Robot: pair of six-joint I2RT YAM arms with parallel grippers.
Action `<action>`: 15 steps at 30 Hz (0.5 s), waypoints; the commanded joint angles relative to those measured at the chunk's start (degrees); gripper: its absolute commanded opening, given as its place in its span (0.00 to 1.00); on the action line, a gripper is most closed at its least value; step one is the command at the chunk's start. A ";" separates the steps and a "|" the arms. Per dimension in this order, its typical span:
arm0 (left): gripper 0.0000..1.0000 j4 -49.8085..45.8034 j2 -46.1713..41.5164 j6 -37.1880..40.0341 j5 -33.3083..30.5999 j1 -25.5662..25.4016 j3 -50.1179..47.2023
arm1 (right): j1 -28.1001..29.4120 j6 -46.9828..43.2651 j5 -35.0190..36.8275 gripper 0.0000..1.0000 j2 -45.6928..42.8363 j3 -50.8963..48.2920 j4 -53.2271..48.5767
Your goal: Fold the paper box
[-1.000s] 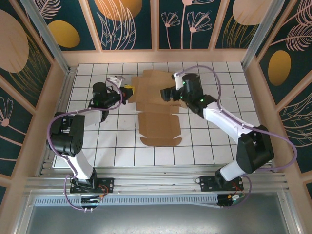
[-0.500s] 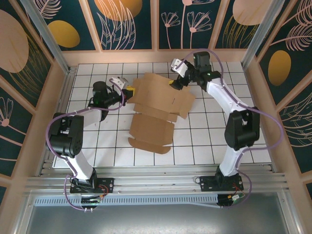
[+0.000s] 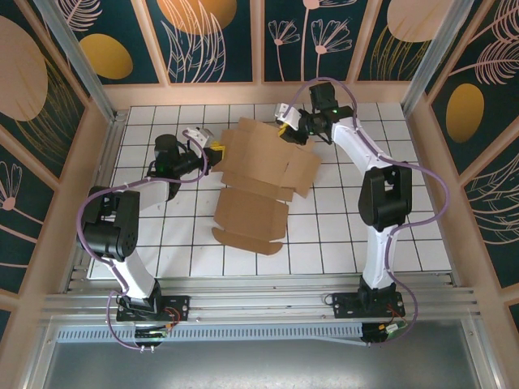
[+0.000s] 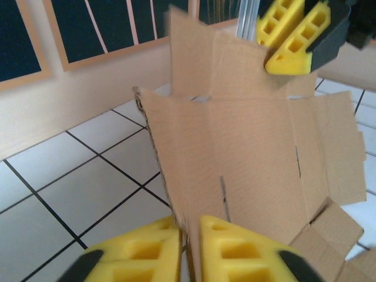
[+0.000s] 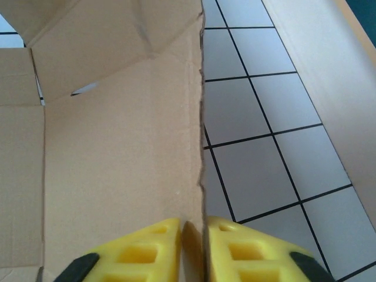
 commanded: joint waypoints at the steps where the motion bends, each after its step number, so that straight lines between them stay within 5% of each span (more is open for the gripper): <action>1: 0.39 5.47 -1.06 -2.35 0.22 -0.28 0.19 | 0.95 0.13 0.66 0.12 -4.62 -2.19 -0.26; 6: 0.89 7.97 -10.70 -11.23 -7.94 -0.41 -5.81 | 3.21 0.23 11.17 0.04 -10.35 -6.95 5.09; 11: 0.99 -3.71 -22.73 -21.34 -17.17 -2.54 -9.03 | 7.09 -0.32 19.42 0.00 -13.79 -10.27 6.50; 15: 0.97 -21.01 -26.57 -40.09 -23.57 -3.74 -7.02 | 12.11 -1.11 31.52 0.00 -17.28 -17.90 13.33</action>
